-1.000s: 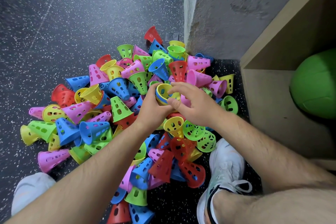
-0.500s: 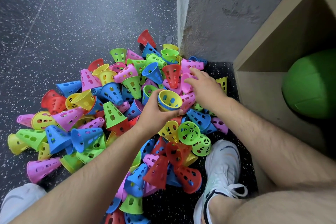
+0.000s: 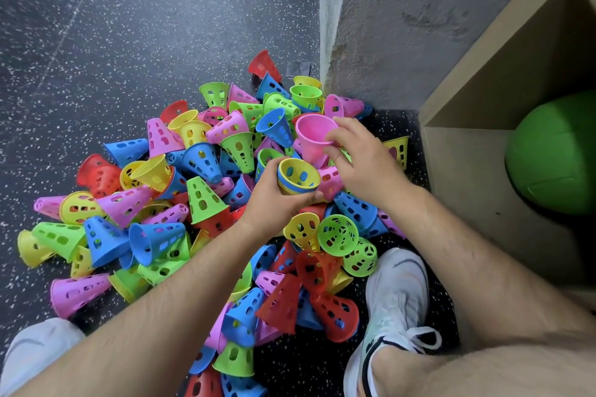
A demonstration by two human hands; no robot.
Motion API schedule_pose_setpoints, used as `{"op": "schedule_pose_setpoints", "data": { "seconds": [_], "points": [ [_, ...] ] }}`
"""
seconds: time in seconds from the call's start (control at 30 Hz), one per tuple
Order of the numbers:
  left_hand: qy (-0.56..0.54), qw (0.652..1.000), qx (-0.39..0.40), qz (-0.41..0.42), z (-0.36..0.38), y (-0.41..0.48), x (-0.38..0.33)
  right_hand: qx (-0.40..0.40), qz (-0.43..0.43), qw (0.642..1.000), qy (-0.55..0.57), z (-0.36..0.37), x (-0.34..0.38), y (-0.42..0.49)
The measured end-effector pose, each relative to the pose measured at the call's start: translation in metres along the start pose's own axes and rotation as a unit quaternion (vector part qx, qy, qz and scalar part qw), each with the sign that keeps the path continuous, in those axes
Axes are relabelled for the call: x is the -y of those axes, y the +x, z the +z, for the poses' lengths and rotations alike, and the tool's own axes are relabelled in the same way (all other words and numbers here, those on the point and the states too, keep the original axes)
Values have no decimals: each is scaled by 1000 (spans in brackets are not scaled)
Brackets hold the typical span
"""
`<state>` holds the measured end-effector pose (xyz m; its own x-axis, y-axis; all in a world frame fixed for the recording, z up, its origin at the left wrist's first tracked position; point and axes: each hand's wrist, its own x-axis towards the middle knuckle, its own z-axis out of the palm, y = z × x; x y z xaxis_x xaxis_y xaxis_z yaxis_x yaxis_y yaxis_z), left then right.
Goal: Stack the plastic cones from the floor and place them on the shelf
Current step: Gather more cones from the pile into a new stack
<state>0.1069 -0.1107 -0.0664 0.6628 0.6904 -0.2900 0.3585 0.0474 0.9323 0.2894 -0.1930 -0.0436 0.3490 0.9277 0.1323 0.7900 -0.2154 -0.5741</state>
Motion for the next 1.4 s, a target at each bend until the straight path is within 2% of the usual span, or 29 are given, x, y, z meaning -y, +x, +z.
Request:
{"op": "schedule_pose_setpoints", "data": {
  "seconds": [0.3, 0.37, 0.53, 0.6, 0.67, 0.73, 0.83, 1.07, 1.4],
  "points": [
    [3, 1000, -21, 8, -3, 3, 0, -31, 23, 998, 52, -11, 17, -4],
    [0, 1000, -26, 12, -3, 4, -2, -6, 12, 999, 42, -8, 21, -7],
    [-4, 1000, -25, 13, -4, 7, 1, 121, 68, 990, 5, -1, 28, -22],
    [1, 1000, -25, 9, -5, 5, 5, 138, 87, 986, 28, 2, 22, -24],
    [4, 1000, -23, 3, -5, 2, 8, 122, 104, 986, 40, 4, 15, -23],
    [5, 1000, -21, -8, -5, 0, 10, 116, 114, 987, 11, 6, 7, -22],
    [9, 1000, -18, -15, -4, -4, 13, 145, 64, 984, -86, 11, -2, -21],
    [25, 999, -13, -25, -5, -13, 19, 219, 1, 940, -262, 29, -9, -15],
    [22, 999, -6, -33, -7, -21, 19, 220, 12, 926, -307, 35, -11, -15]
  ]
}}
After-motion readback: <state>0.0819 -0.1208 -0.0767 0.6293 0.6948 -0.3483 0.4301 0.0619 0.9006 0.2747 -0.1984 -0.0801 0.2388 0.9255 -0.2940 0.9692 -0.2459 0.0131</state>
